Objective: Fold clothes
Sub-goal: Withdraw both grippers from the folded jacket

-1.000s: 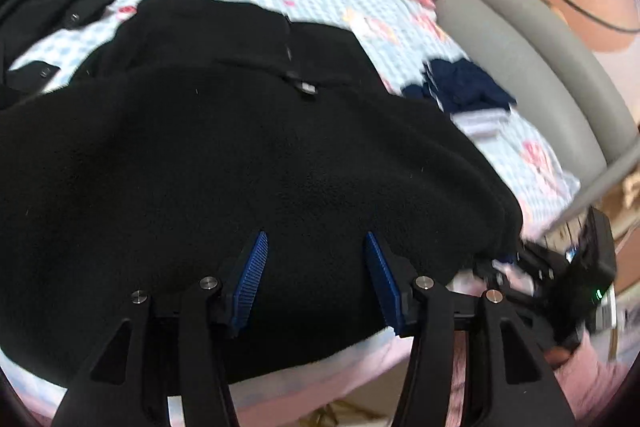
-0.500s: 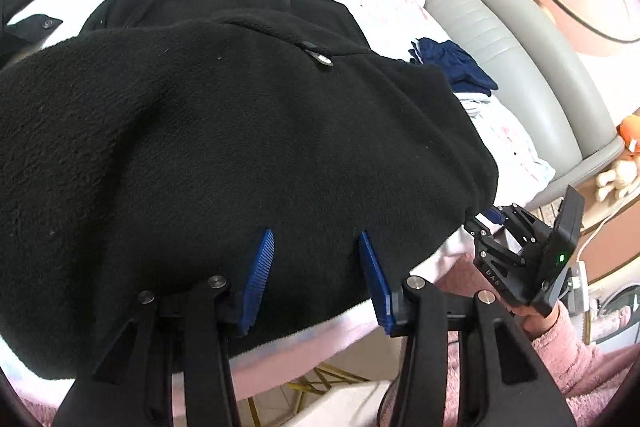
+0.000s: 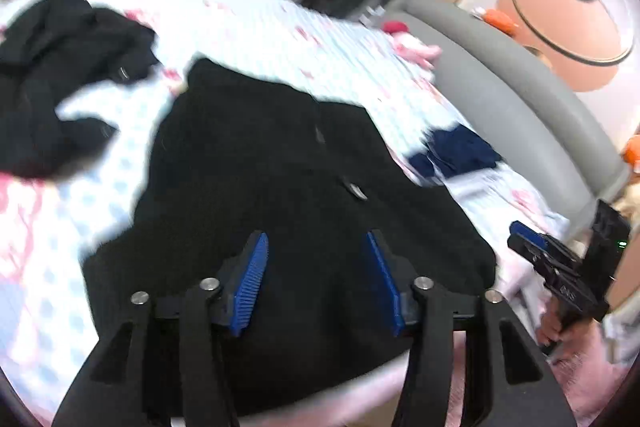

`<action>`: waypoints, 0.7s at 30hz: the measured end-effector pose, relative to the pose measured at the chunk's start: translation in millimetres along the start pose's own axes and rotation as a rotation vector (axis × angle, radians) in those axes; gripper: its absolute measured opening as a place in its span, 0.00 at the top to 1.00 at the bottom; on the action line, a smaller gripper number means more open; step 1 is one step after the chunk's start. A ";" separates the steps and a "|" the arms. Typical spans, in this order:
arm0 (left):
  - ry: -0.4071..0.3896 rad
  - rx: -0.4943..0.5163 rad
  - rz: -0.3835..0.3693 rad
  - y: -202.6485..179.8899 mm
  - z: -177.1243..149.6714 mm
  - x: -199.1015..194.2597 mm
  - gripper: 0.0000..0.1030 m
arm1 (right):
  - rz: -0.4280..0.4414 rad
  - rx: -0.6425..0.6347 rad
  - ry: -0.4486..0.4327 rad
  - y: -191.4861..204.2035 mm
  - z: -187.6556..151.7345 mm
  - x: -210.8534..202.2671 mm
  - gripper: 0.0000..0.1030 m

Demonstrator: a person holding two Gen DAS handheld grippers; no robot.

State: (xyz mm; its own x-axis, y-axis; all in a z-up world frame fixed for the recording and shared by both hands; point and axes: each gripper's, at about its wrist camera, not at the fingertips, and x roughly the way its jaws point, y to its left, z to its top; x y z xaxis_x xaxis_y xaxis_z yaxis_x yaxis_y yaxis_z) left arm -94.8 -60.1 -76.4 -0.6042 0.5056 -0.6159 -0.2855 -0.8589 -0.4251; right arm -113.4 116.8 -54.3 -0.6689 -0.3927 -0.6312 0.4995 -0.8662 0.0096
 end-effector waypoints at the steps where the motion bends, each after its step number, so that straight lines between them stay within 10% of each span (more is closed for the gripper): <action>1: 0.004 -0.004 0.044 5.8 2.3 5.5 0.45 | -0.008 -0.020 0.008 6.4 1.9 15.4 0.59; 6: 0.159 -0.069 0.083 34.8 -23.9 44.2 0.48 | -0.017 0.102 0.226 3.6 -36.4 91.4 0.64; 16: 0.129 0.108 0.185 4.0 -32.3 18.1 0.48 | -0.049 0.142 0.225 -5.3 -94.4 55.6 0.69; 20: 0.078 0.080 0.582 44.3 -6.7 -7.0 0.44 | -0.029 0.138 0.185 -13.3 -75.7 39.0 0.67; 21: 0.077 0.041 0.530 53.1 -1.8 -8.9 0.44 | -0.036 0.128 0.168 -14.5 -69.1 34.7 0.66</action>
State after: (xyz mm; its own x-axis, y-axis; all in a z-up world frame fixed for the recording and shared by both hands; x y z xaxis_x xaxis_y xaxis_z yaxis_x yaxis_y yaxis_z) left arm -103.3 -110.0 -94.7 -0.6174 0.0054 -0.7866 0.0136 -0.9998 -0.0175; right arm -105.8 137.2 -129.9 -0.5788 -0.3127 -0.7531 0.3955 -0.9153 0.0761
